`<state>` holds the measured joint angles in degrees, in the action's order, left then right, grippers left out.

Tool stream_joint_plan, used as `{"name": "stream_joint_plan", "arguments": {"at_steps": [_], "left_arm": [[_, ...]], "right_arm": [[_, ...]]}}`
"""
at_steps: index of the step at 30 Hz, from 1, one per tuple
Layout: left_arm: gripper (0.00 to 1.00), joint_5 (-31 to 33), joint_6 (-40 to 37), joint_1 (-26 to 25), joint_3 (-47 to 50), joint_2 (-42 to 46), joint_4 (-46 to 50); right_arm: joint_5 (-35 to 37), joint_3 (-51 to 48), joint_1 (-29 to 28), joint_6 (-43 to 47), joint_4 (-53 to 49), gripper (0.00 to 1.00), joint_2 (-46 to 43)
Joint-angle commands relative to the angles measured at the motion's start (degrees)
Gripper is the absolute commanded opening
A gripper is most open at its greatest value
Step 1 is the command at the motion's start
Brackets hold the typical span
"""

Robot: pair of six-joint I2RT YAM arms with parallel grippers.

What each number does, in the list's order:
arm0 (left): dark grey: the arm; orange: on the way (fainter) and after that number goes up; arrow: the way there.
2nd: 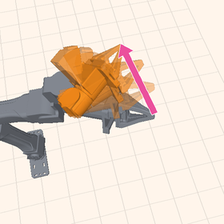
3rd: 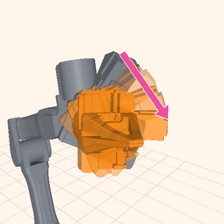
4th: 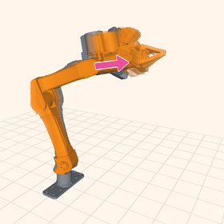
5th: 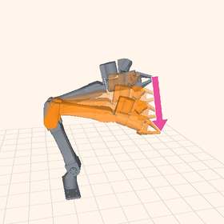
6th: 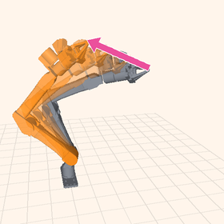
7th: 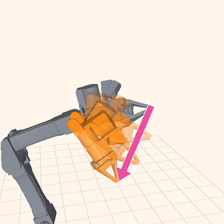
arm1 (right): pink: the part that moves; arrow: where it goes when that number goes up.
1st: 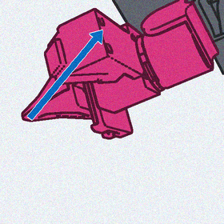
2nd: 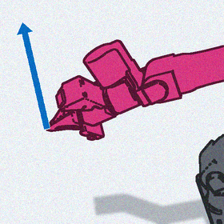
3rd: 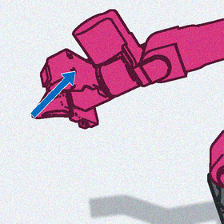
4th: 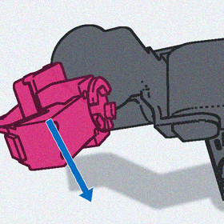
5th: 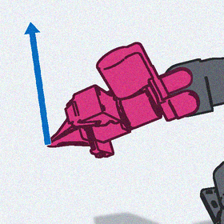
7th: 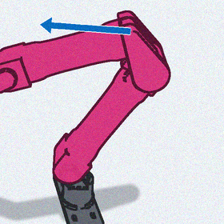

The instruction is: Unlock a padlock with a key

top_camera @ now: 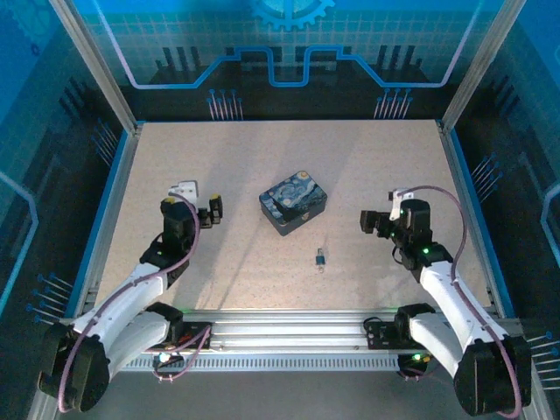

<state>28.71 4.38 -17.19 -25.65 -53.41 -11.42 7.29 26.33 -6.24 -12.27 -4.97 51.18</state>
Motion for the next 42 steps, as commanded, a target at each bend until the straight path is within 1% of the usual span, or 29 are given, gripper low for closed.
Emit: {"name": "stream_joint_plan", "arguments": {"at_steps": [1,5,13,17,23,28,30,31,35,41,42], "left_arm": [[0.99,0.56,-2.99,1.82,0.52,-2.5,-5.14],[0.99,-1.0,-3.83,3.88,1.86,-6.67,-9.05],[0.99,-5.55,-4.75,6.84,4.5,-14.39,-18.72],[0.99,-7.58,-4.58,7.85,4.79,-17.42,-21.39],[0.99,-9.85,-4.69,9.0,5.12,-20.04,-24.4],[0.99,-12.93,-5.39,10.58,5.5,-21.7,-28.62],[0.99,-14.65,-5.74,11.18,5.74,-22.53,-30.6],[0.99,-15.55,-6.04,11.51,5.91,-23.12,-31.99],[0.99,-18.39,-6.61,12.78,6.85,-26.63,-38.87],[0.99,-20.35,-7.56,13.58,8.87,-36.46,-52.81],[0.99,-20.86,-7.37,13.63,8.76,-36.03,-51.61]], "right_arm": [[3.35,-4.74,1.88,4.75,15.15,1.0,0.92],[2.26,-8.27,3.87,5.86,26.31,1.0,4.51],[-3.85,-8.67,4.99,7.69,41.24,1.0,16.59],[-7.58,-6.61,4.99,10.11,45.03,1.0,22.12],[-8.97,-6.94,5.27,12.02,52.15,1.0,28.38],[-10.76,-5.54,5.13,12.74,55.45,1.0,34.48],[-10.89,-2.16,5.09,12.87,48.89,1.0,34.72],[-9.65,-1.72,4.64,13.0,48.51,1.0,35.05],[-9.07,-1.52,4.33,13.04,48.04,1.0,34.97],[-8.8,-1.64,4.18,13.15,48.09,1.0,34.98],[-8.76,-1.63,4.22,13.14,48.13,1.0,34.96]]}}
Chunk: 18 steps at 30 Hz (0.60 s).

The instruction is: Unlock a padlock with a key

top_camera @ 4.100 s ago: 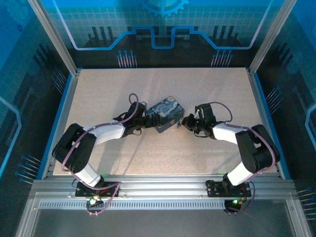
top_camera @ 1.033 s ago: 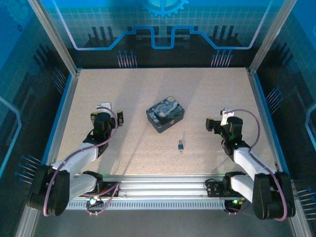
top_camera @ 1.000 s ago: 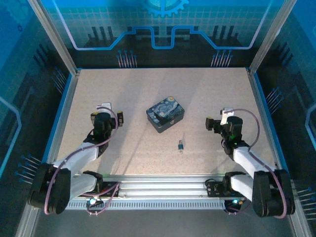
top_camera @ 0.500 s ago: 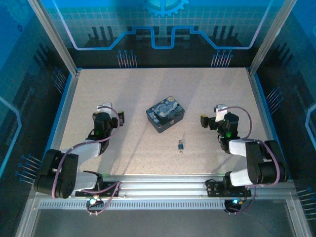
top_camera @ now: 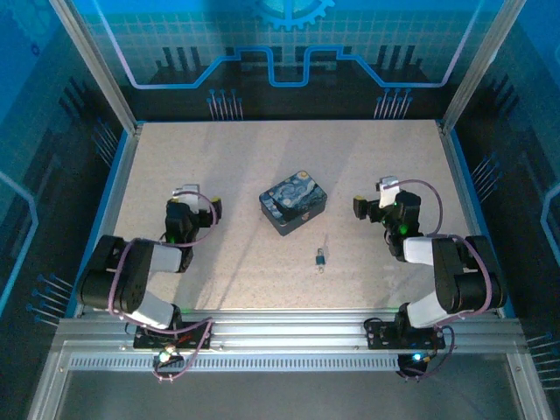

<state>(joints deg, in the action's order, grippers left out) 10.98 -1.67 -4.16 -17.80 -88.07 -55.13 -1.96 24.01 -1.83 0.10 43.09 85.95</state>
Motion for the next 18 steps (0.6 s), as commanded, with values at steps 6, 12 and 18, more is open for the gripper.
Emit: {"name": "stream_joint_plan", "arguments": {"at_steps": [6,12,18], "left_arm": [[0.99,-5.0,1.61,3.33,-4.34,-0.69,3.1],[0.99,-6.06,1.94,3.99,-4.17,-0.8,2.5],[0.99,-6.05,1.94,3.99,-4.17,-0.79,2.55]], "right_arm": [[1.32,0.76,-0.55,0.87,-0.07,1.0,0.23],[1.43,0.78,-0.72,0.95,-0.02,1.0,0.18],[1.45,0.77,-0.68,0.91,-0.02,1.0,0.27]]}}
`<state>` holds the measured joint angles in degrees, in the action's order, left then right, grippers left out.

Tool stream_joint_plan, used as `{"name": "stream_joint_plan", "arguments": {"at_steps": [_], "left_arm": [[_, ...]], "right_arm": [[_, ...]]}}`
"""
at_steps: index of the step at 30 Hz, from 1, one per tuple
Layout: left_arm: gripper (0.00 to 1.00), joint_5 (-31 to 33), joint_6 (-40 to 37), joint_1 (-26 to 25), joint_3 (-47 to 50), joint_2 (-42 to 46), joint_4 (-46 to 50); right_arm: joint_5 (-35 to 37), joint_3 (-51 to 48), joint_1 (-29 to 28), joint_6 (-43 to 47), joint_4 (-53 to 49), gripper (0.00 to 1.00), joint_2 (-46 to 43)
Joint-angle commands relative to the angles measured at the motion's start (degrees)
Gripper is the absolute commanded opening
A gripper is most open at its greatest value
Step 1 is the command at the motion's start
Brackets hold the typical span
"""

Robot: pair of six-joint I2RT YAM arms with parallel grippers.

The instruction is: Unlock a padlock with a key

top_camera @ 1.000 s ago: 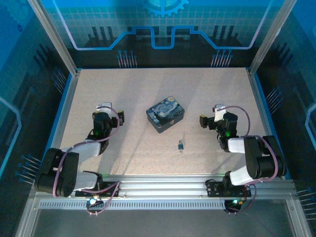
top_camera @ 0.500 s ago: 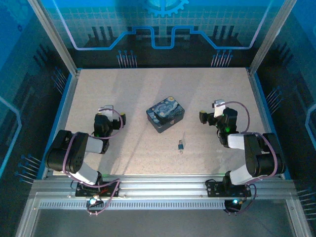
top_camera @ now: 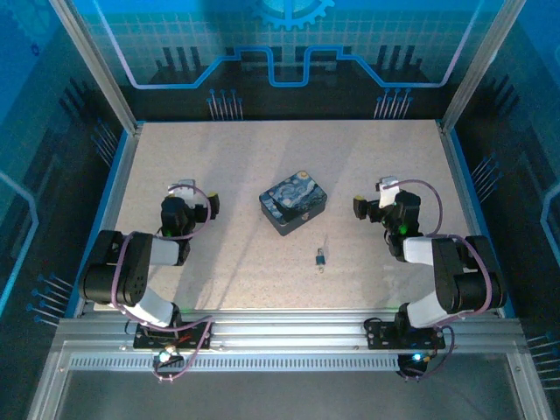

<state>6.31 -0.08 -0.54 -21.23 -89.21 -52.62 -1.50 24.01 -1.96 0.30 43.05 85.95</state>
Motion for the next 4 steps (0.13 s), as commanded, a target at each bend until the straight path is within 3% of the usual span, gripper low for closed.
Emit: {"name": "stream_joint_plan", "arguments": {"at_steps": [1,4], "left_arm": [[0.99,-1.38,0.34,0.36,-0.74,0.35,0.03],[0.99,-1.36,0.34,0.36,-0.69,0.3,0.03]], "right_arm": [[1.03,0.76,-0.53,0.7,0.02,1.0,0.25],[0.97,0.76,-0.58,0.71,0.02,1.0,0.21]]}}
